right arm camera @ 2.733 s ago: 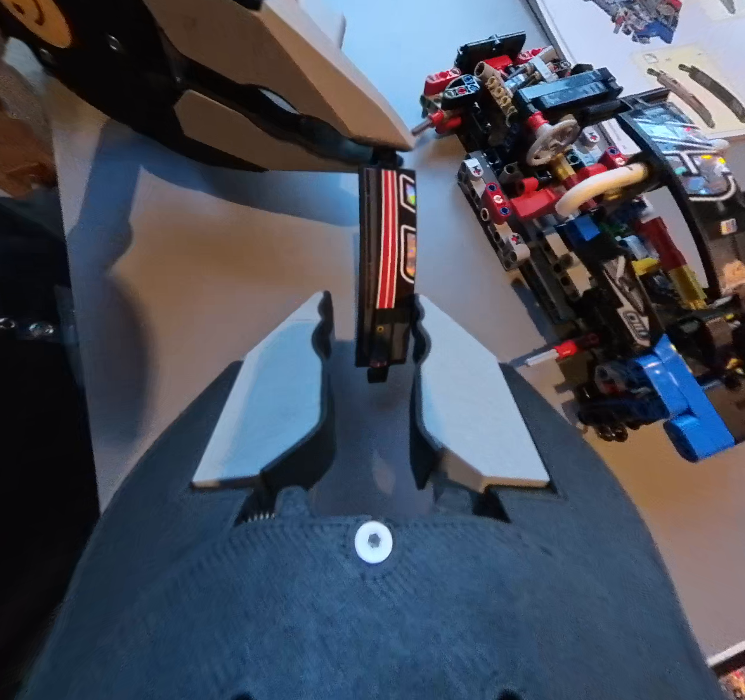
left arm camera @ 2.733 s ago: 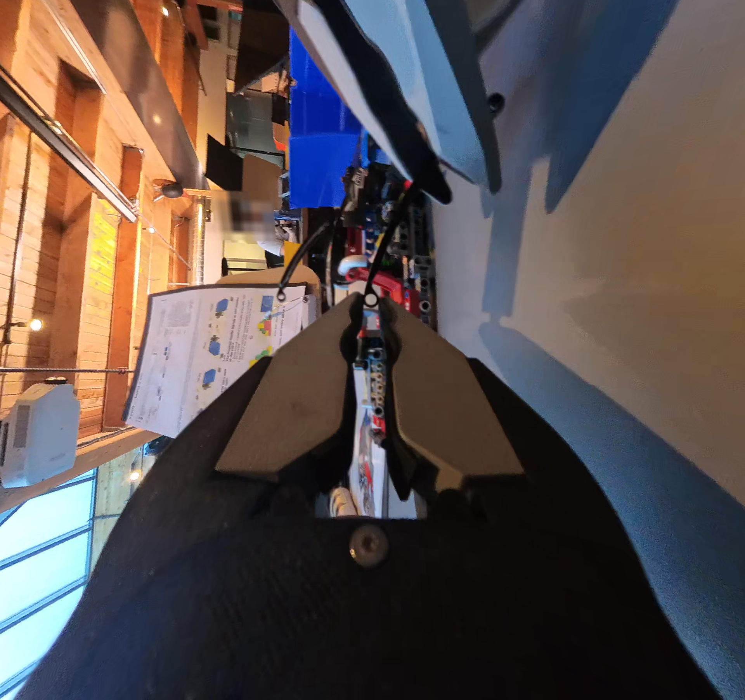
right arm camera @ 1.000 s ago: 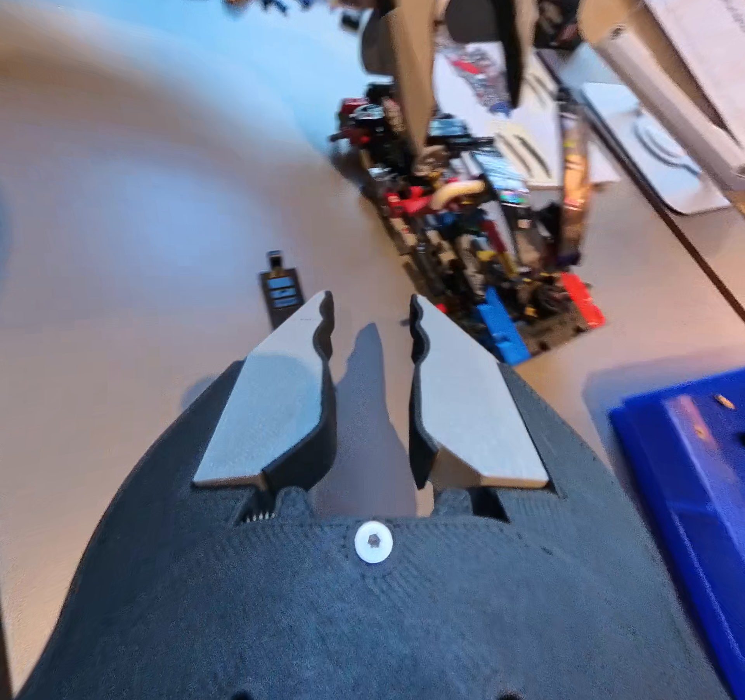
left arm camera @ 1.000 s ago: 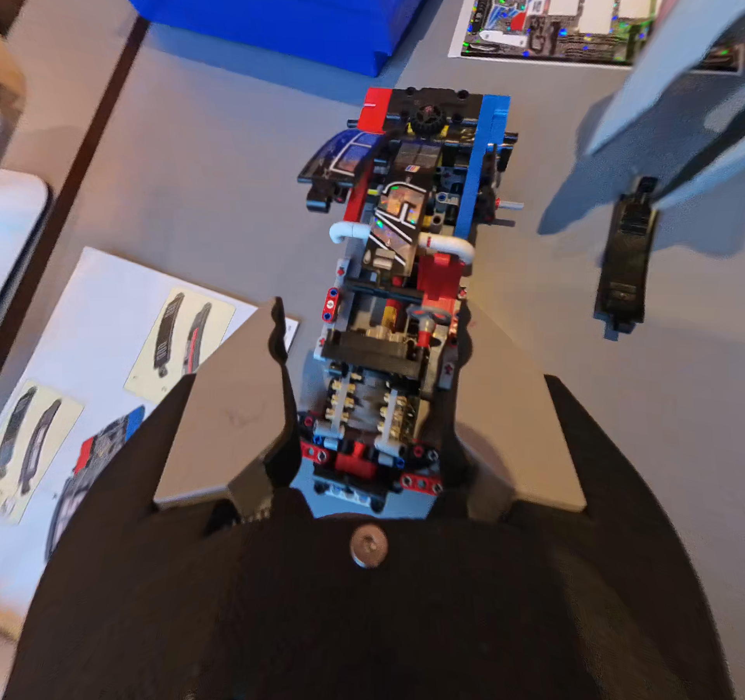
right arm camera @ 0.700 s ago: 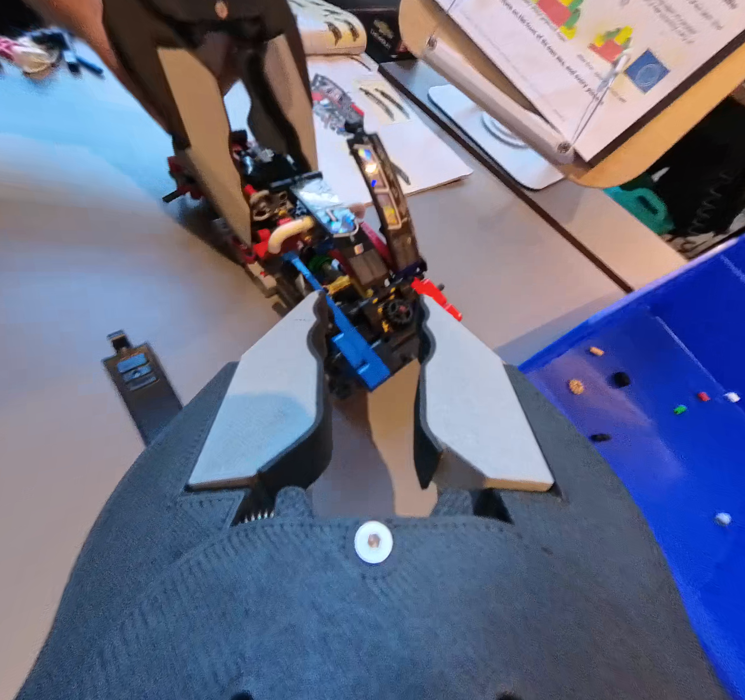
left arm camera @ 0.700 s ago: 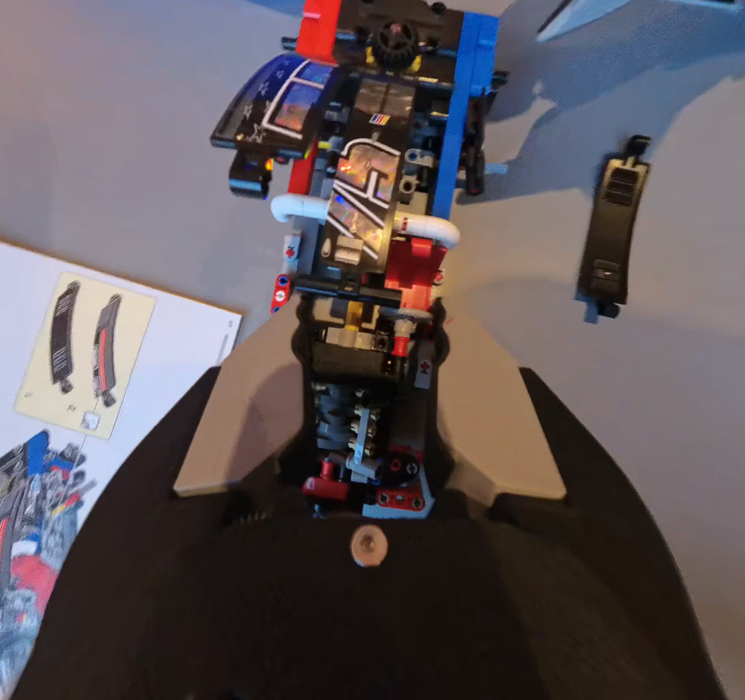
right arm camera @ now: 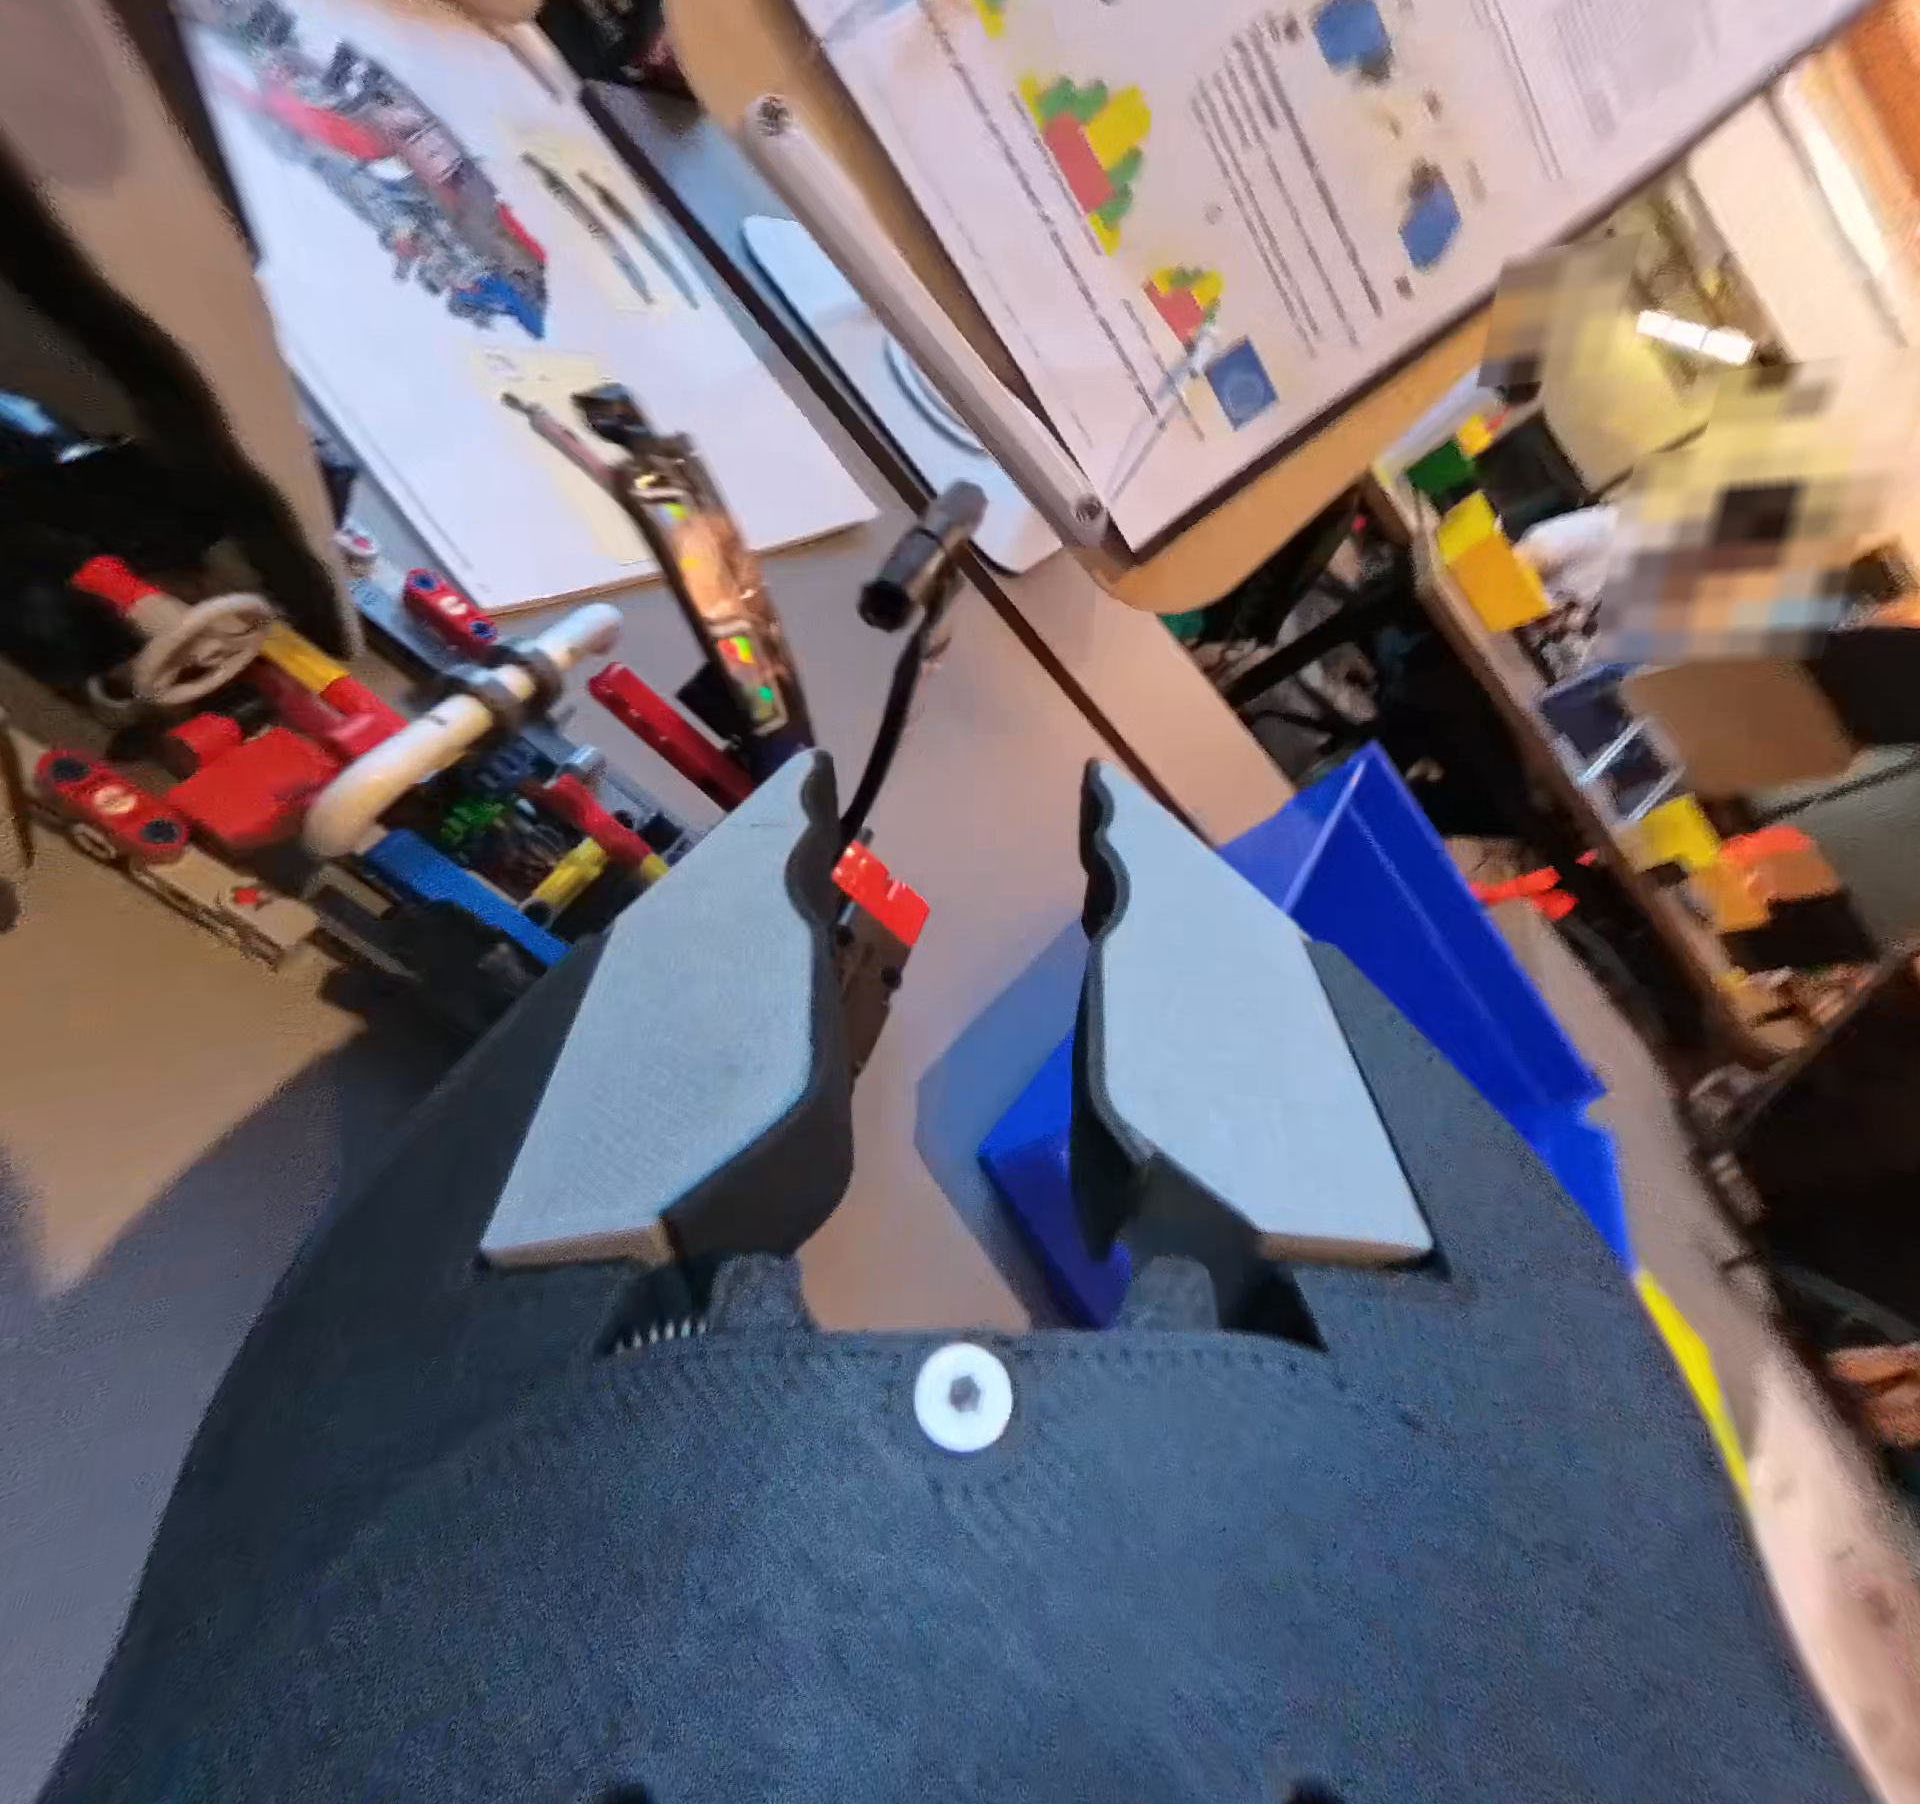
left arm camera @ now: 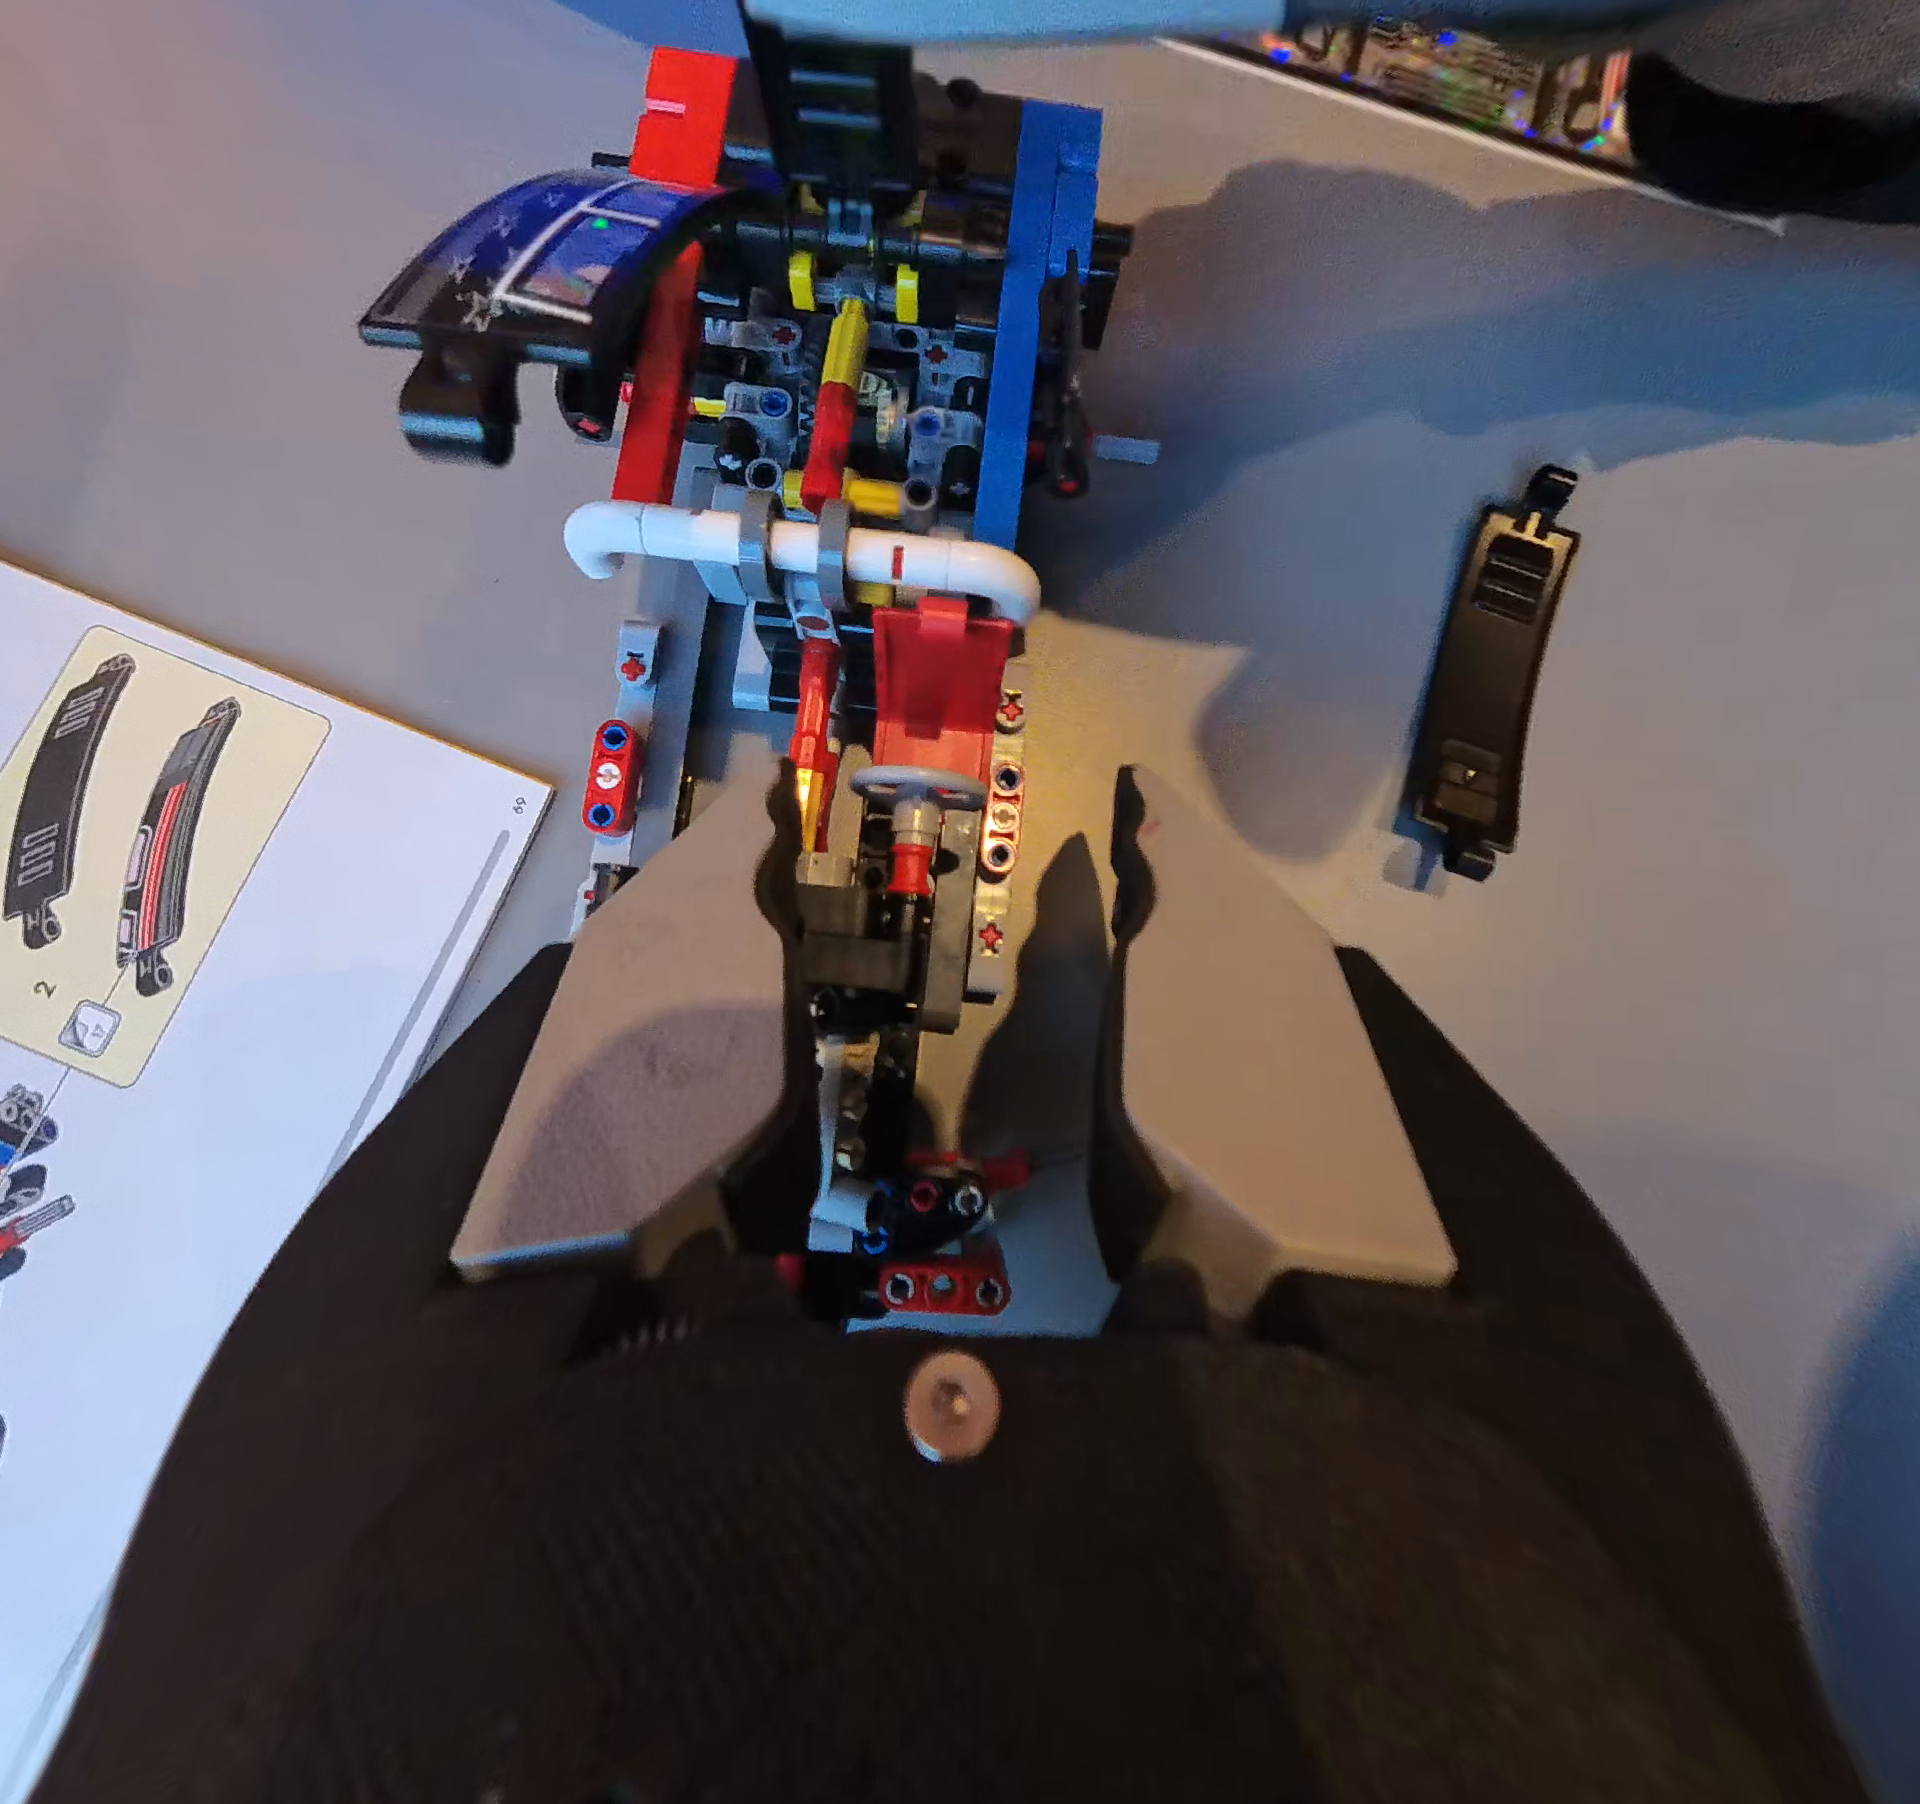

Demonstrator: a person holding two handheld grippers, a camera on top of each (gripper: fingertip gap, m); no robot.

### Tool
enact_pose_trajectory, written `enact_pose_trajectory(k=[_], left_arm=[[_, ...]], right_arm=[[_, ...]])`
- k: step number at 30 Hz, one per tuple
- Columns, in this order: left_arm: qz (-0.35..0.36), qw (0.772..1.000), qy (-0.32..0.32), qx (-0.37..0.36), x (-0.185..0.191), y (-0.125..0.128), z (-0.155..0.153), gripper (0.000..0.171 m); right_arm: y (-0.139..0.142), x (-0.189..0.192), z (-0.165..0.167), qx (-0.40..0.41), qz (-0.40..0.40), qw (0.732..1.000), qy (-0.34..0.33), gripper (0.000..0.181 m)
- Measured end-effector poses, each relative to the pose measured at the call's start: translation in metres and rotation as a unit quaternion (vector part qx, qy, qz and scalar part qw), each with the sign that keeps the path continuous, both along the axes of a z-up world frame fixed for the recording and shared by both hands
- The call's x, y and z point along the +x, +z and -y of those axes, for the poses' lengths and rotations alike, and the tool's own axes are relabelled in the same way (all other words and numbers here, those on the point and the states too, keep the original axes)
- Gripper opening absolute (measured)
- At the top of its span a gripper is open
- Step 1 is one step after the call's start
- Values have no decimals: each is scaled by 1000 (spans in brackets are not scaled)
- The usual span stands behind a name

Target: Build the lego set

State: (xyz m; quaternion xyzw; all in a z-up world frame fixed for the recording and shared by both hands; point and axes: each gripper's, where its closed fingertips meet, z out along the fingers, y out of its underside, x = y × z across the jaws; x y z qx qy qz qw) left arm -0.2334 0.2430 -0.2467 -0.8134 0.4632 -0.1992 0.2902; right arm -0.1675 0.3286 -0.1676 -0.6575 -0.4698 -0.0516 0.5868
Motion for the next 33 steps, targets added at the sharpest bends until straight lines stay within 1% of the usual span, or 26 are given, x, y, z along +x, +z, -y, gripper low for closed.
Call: enact_pose_trajectory(k=[4,7,9,10,12,15,16,18,20,22,26,28,31,33], left_arm=[[-4,1000,-6,-10,0,0,1,60],[-1,1000,-11,-29,1,1,5,63],[-1,999,-7,-39,0,5,7,72],[-1,999,-3,-40,-2,9,6,76],[13,999,0,-37,-3,21,3,77],[47,998,12,-51,2,40,-7,82],[66,996,13,-61,6,46,-9,84],[107,991,8,-84,18,60,-14,85],[133,986,13,-99,28,72,-23,87],[148,983,5,-108,40,84,-29,86],[157,979,-11,-127,67,101,-48,81],[166,975,-20,-145,85,107,-54,85],[154,977,-37,-141,105,104,-61,89],[163,975,-43,-148,112,103,-62,94]], right_arm=[[-9,25,-14,-85,-91,991,-47,45],[-12,29,-11,-138,-151,978,-44,54],[-10,27,-3,-152,-173,973,-27,56],[-9,28,2,-151,-177,972,-22,57],[-11,28,12,-157,-181,971,-2,57],[-25,29,23,-199,-186,962,22,59],[-30,29,25,-215,-187,958,27,60],[-40,30,28,-244,-186,951,39,68],[-49,25,36,-279,-182,940,70,75],[-57,21,44,-305,-175,931,94,82],[-67,18,50,-322,-160,926,112,83],[-68,17,49,-320,-157,927,113,85],[-68,19,47,-320,-155,928,110,86],[-68,21,45,-318,-161,928,109,86]])
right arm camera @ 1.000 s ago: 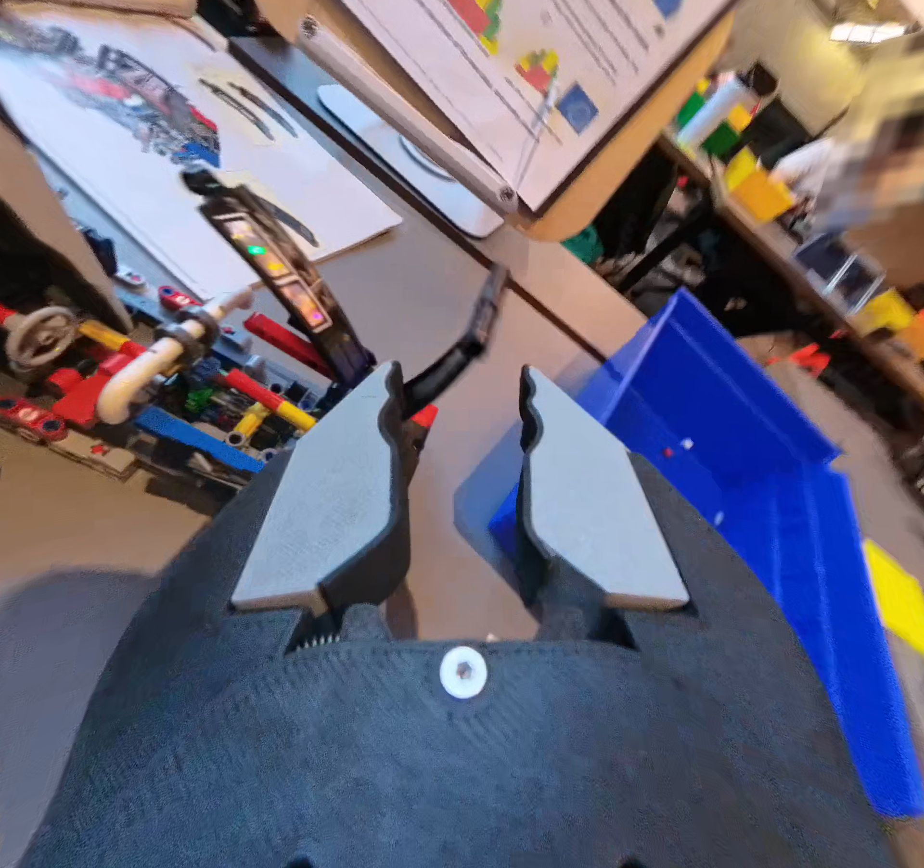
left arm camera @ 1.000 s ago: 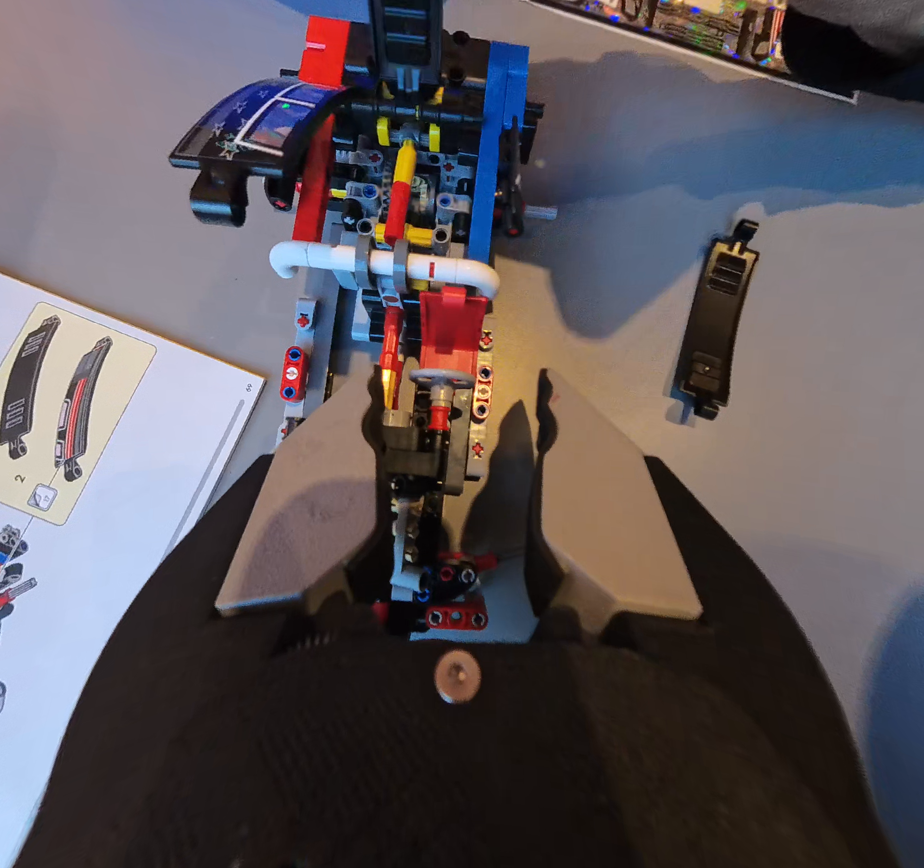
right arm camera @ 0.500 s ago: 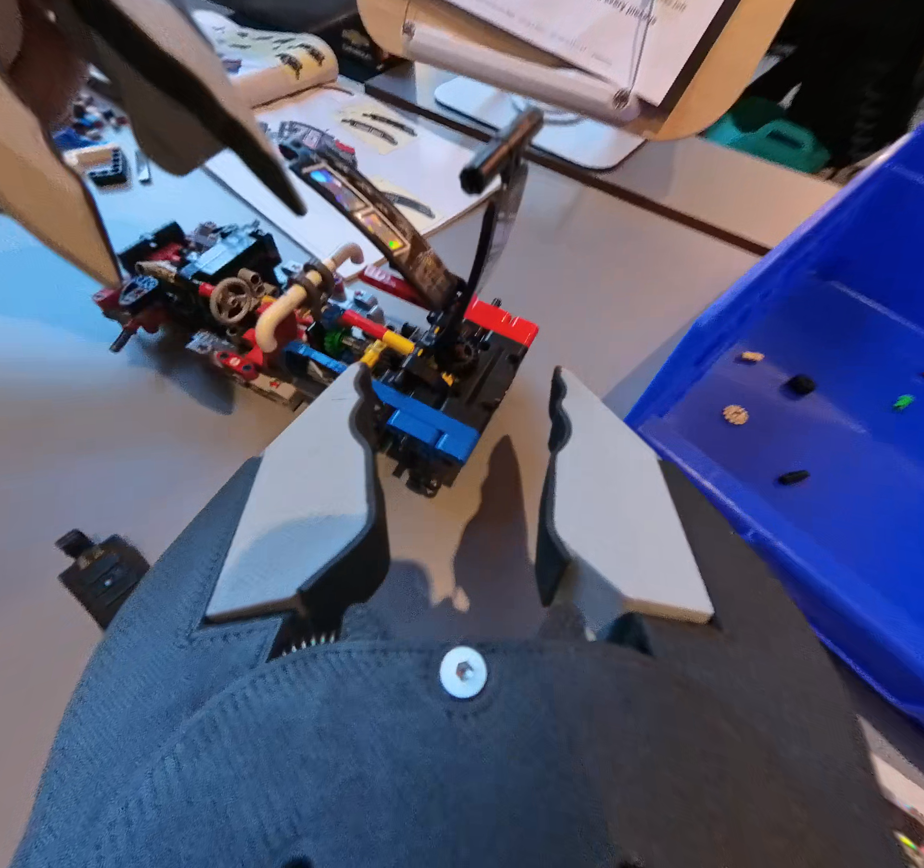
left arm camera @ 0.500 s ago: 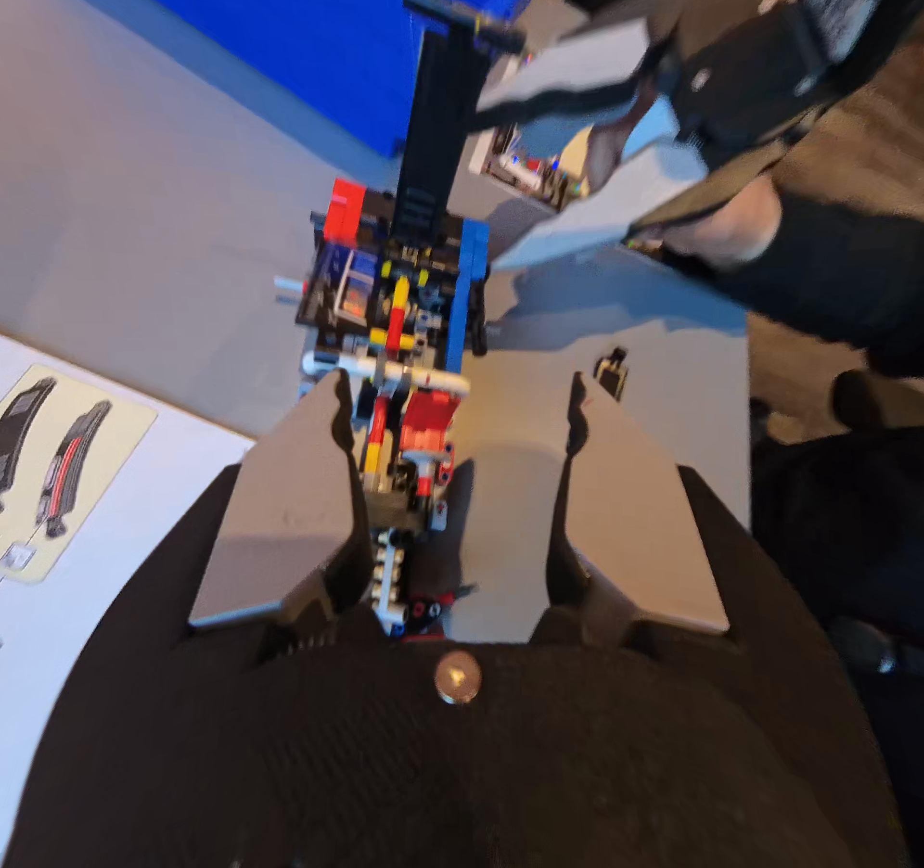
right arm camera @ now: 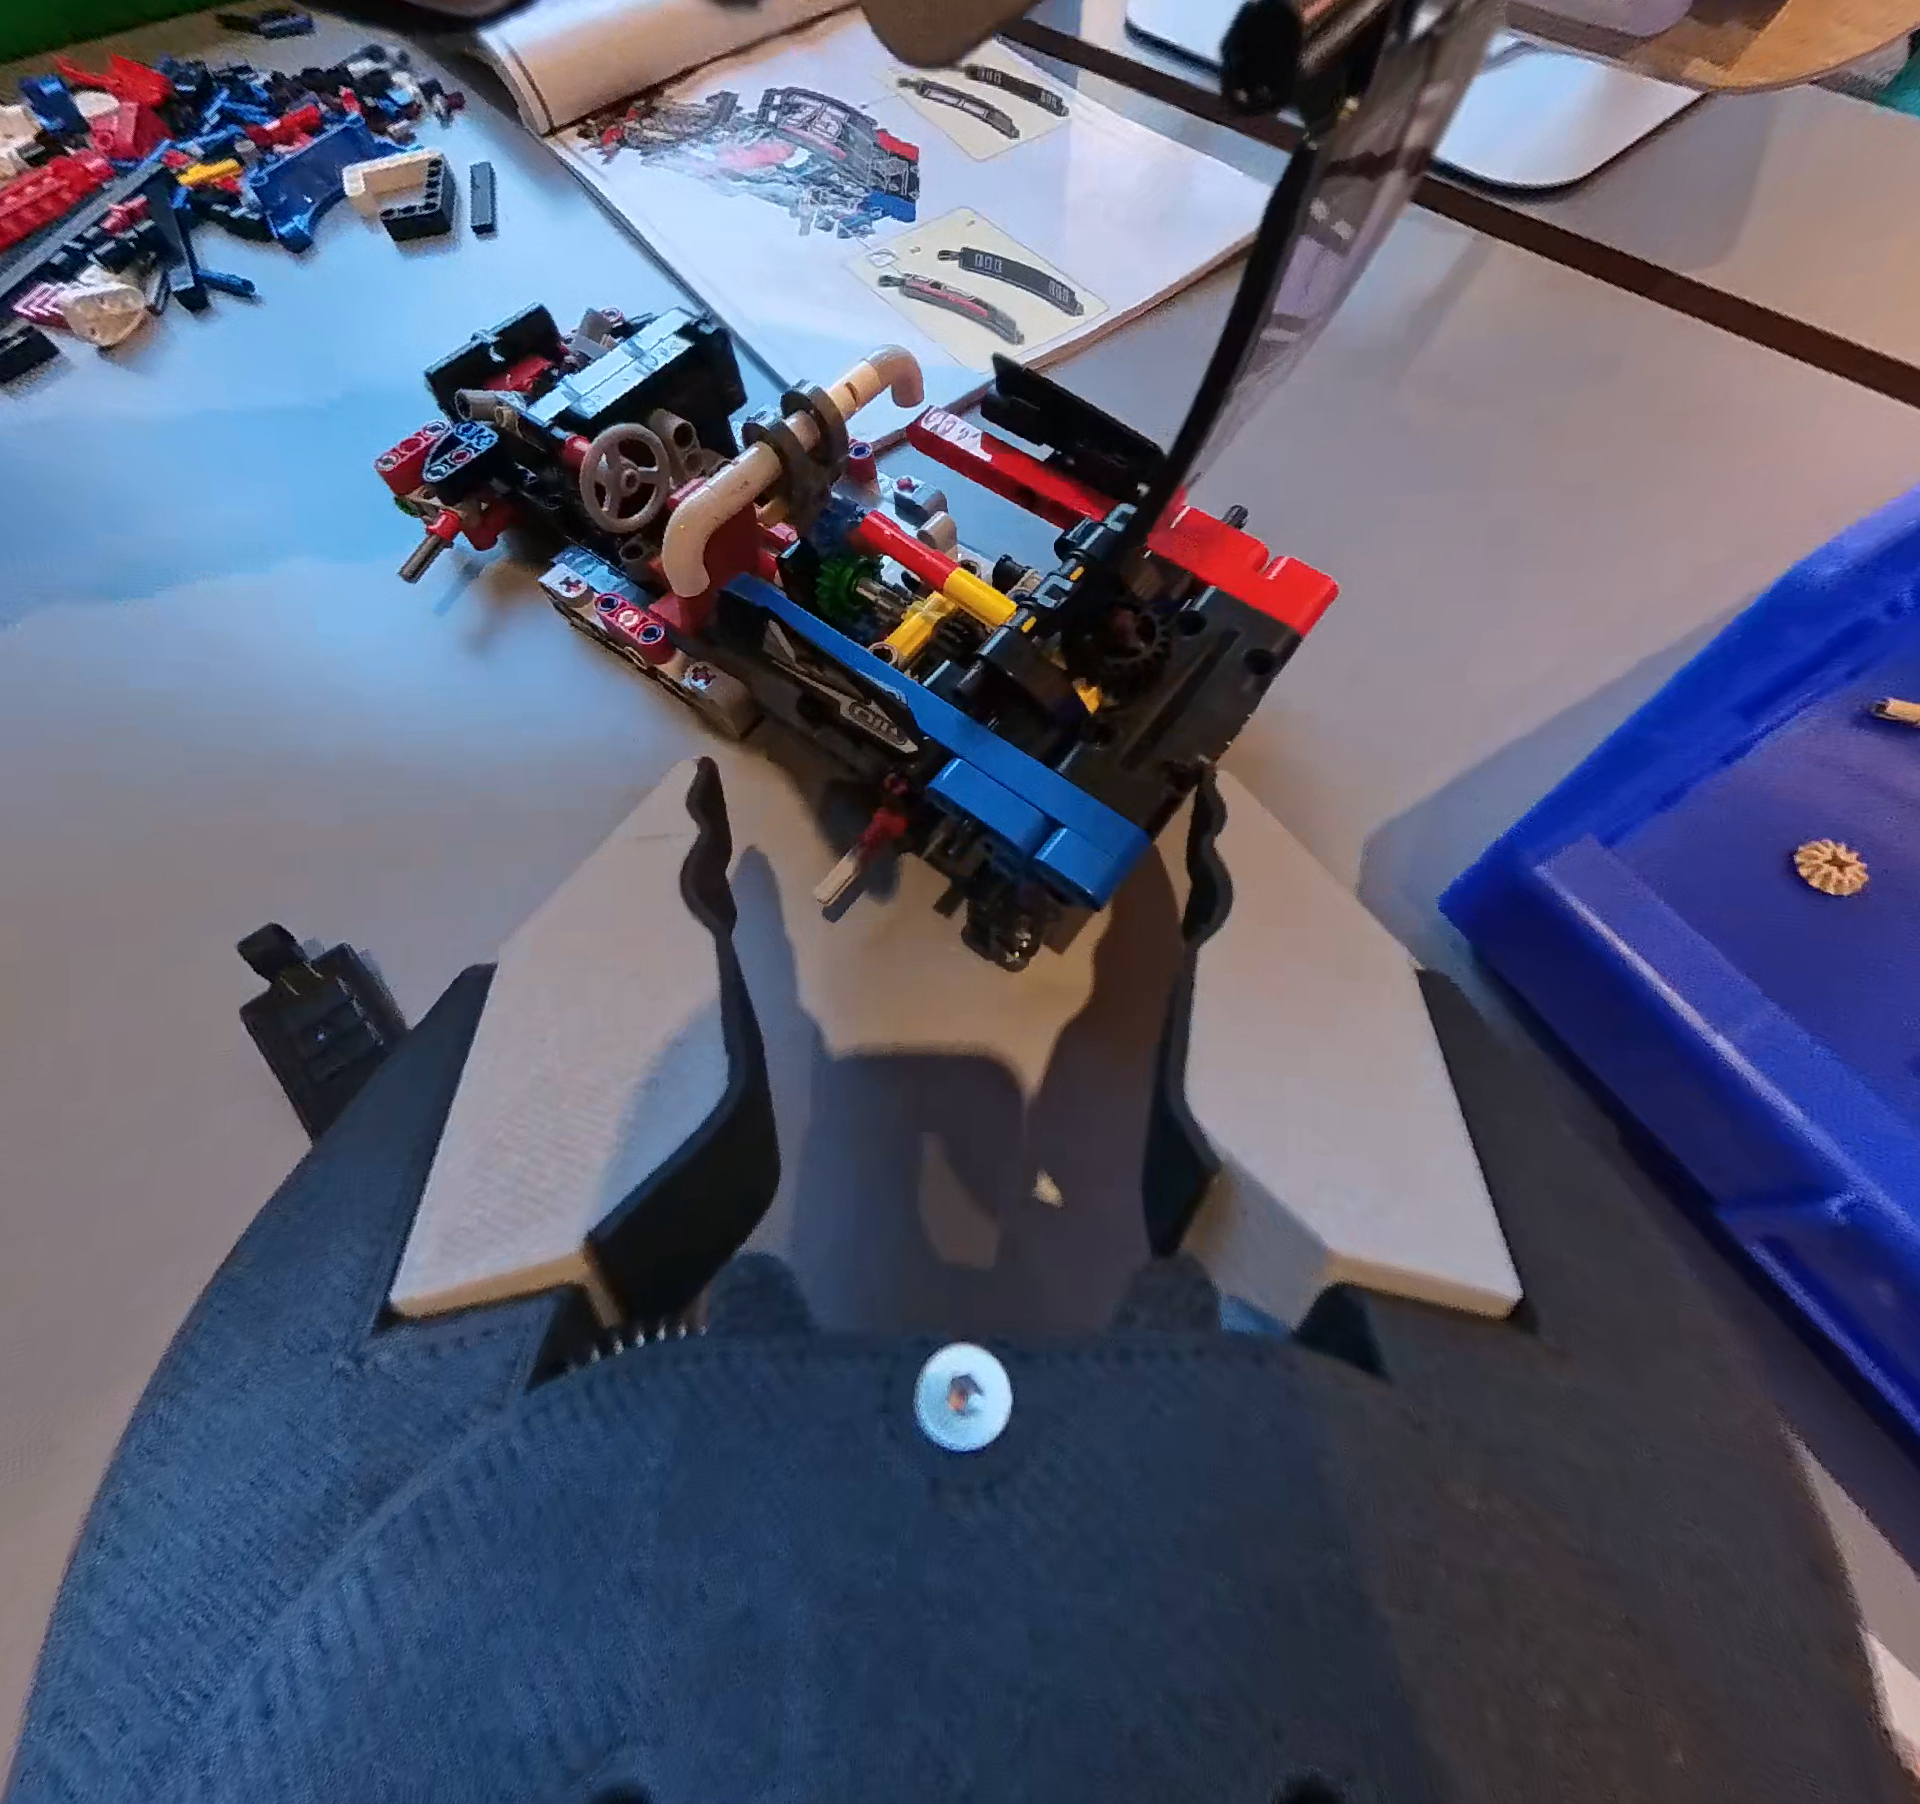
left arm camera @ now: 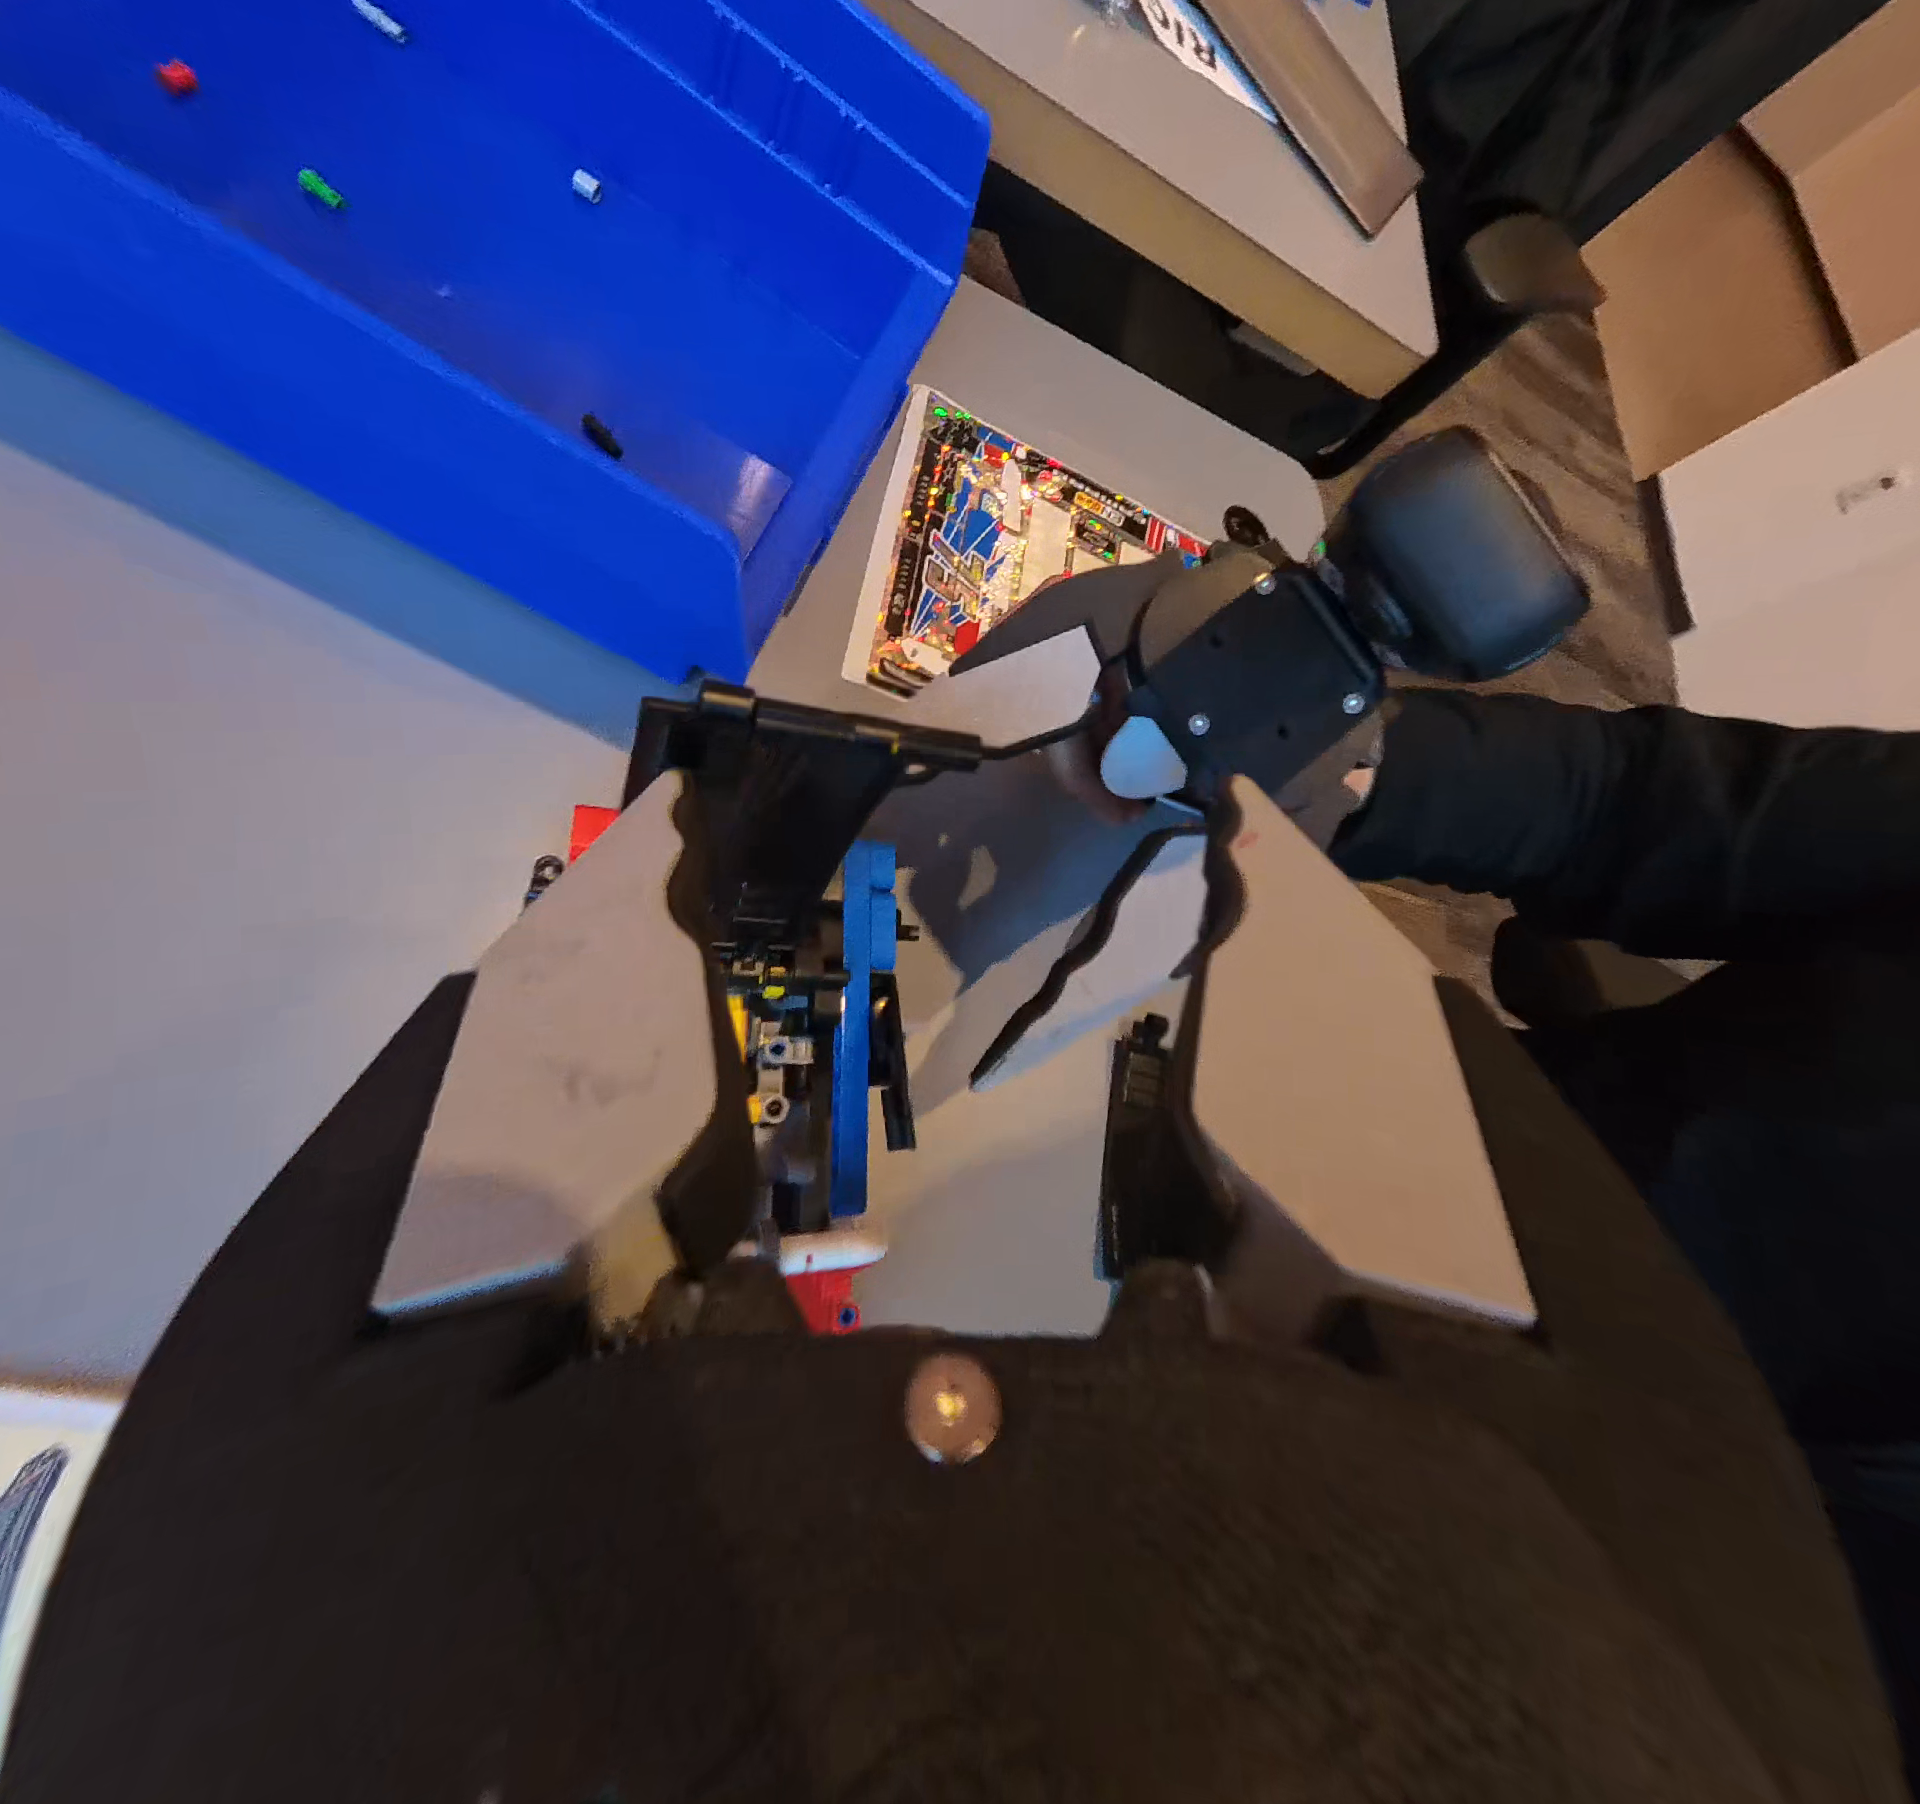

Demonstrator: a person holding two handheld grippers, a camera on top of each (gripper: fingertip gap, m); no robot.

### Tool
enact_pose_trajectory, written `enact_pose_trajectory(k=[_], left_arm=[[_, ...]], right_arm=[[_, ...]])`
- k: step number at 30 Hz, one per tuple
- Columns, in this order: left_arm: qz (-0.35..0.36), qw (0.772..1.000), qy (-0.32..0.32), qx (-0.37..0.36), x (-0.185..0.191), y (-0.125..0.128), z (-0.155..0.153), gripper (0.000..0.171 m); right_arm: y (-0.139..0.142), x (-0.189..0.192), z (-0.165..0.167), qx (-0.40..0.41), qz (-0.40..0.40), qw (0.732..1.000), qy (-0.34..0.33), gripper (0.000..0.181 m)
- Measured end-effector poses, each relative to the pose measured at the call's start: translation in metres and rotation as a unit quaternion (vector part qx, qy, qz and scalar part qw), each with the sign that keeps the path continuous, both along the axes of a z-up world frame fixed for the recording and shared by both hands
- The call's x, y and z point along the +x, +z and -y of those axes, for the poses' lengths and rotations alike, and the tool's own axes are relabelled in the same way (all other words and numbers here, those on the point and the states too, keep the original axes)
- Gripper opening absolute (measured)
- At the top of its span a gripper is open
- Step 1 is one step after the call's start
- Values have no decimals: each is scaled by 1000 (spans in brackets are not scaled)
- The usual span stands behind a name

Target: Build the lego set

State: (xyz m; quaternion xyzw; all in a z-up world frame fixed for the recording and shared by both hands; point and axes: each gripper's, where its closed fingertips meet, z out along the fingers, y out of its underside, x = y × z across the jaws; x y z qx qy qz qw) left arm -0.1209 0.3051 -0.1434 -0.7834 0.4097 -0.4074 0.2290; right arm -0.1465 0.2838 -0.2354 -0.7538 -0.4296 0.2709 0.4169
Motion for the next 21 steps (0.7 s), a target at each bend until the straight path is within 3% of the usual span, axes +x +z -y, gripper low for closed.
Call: enact_pose_trajectory(k=[5,11,15,21], left_arm=[[45,999,-14,5,-5,26,9,93],[48,996,23,71,-55,62,22,89],[10,995,58,84,-101,37,49,86],[-87,987,101,90,-163,-41,120,85]], right_arm=[[-1,3,-3,-4,-6,1000,-5,86],[-8,1,-4,0,10,1000,-2,87],[-11,0,-3,7,20,1000,4,89],[-14,-4,-2,19,35,999,12,91]])
